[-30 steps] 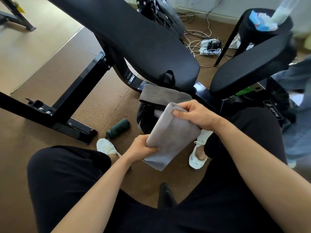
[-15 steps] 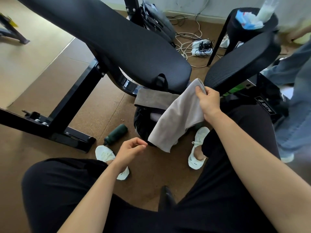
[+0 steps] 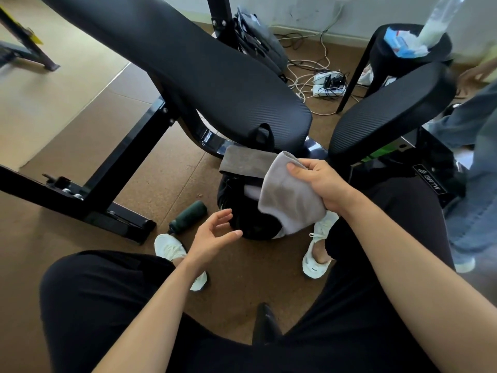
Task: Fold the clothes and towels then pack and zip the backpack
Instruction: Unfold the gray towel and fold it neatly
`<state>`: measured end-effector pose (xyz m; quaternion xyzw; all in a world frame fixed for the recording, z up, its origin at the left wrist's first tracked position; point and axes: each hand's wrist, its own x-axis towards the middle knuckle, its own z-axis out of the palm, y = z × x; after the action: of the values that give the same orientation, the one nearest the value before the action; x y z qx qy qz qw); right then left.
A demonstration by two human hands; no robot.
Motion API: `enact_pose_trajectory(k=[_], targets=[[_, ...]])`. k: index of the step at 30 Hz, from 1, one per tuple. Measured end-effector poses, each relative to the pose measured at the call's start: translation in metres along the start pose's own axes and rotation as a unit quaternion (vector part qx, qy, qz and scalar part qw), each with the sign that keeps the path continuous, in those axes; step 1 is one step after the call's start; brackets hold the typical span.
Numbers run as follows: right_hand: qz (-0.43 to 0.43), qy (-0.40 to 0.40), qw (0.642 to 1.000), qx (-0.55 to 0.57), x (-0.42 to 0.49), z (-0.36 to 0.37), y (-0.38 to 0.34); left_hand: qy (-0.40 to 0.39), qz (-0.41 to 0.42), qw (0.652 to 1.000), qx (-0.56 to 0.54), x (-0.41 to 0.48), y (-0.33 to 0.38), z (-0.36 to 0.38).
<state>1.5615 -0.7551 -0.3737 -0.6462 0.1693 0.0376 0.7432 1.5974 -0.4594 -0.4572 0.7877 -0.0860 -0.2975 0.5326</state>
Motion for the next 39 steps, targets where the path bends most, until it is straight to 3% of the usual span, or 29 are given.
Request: enact_pose_trajectory(k=[4,9,12,15,23,29,34,39], targets=[[0.033,-0.057,0.996,0.065,-0.008,-0.002,-0.011,-0.029,-0.008,0.999,0.04,0.002,0.0,0.0],[0.022,0.01,0.997,0.068,0.0,-0.005,-0.005,-0.092,-0.035,0.992,0.076,0.003,-0.003,0.002],[0.016,0.102,0.993,0.049,0.011,-0.009,0.003,-0.045,-0.05,0.995,0.075,0.002,-0.003,0.001],[0.003,0.173,0.985,-0.007,0.022,-0.018,0.014,0.015,-0.075,0.997,-0.022,0.001,0.002,-0.003],[-0.049,0.218,0.938,-0.264,0.034,-0.026,0.039,0.114,-0.102,0.948,-0.278,0.005,0.016,-0.024],[-0.017,0.205,0.922,-0.327,0.037,-0.021,0.053,0.237,-0.059,0.957,-0.156,0.007,0.012,-0.022],[0.004,0.215,0.942,-0.256,0.032,-0.001,0.059,0.259,-0.047,0.955,-0.14,0.004,0.016,-0.021],[0.009,0.15,0.979,-0.137,0.02,0.03,0.068,0.218,-0.035,0.967,-0.128,0.004,0.021,-0.01]])
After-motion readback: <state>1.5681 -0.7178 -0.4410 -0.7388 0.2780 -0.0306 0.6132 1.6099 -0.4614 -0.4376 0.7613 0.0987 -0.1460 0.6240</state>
